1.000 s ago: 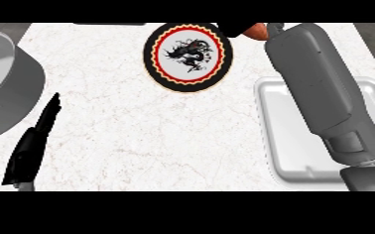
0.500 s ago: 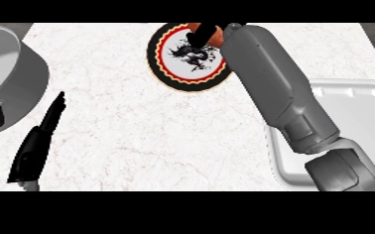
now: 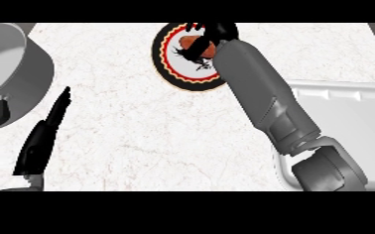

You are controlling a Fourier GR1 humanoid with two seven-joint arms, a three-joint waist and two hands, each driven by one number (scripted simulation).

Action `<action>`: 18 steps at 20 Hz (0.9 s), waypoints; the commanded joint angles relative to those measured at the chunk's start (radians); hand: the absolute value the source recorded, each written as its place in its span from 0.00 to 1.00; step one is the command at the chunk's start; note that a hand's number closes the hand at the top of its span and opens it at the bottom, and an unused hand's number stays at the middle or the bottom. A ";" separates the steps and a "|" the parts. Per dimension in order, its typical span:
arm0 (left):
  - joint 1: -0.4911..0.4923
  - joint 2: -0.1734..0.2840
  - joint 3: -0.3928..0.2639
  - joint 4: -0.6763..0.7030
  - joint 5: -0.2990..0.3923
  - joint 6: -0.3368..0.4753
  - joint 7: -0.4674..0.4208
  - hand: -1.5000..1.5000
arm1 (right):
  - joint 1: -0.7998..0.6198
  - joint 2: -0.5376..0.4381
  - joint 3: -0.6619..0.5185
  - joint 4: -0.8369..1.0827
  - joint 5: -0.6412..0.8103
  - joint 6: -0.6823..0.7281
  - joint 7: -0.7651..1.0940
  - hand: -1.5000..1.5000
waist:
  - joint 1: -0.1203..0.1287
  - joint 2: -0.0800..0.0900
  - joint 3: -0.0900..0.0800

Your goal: Pick the sweet potato from the tray and place it in the plate

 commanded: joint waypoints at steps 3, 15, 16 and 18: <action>-0.022 0.017 0.000 -0.055 0.017 -0.039 0.057 0.50 | -0.033 0.008 -0.037 0.091 -0.045 -0.085 -0.015 0.00 | 0.028 0.008 0.001; 0.041 0.009 0.034 -0.008 0.007 -0.016 -0.020 0.50 | 0.039 -0.042 -0.240 0.004 -0.224 -0.321 -0.187 0.00 | -0.028 -0.009 0.001; 0.020 0.002 0.036 0.010 0.008 -0.013 -0.003 0.50 | 0.022 -0.067 -0.266 0.002 -0.247 -0.310 -0.185 0.00 | -0.029 -0.006 0.001; 0.044 -0.015 0.030 -0.036 0.001 0.007 0.012 0.50 | 0.093 -0.074 -0.315 -0.031 -0.310 -0.254 -0.278 0.00 | -0.036 -0.012 0.002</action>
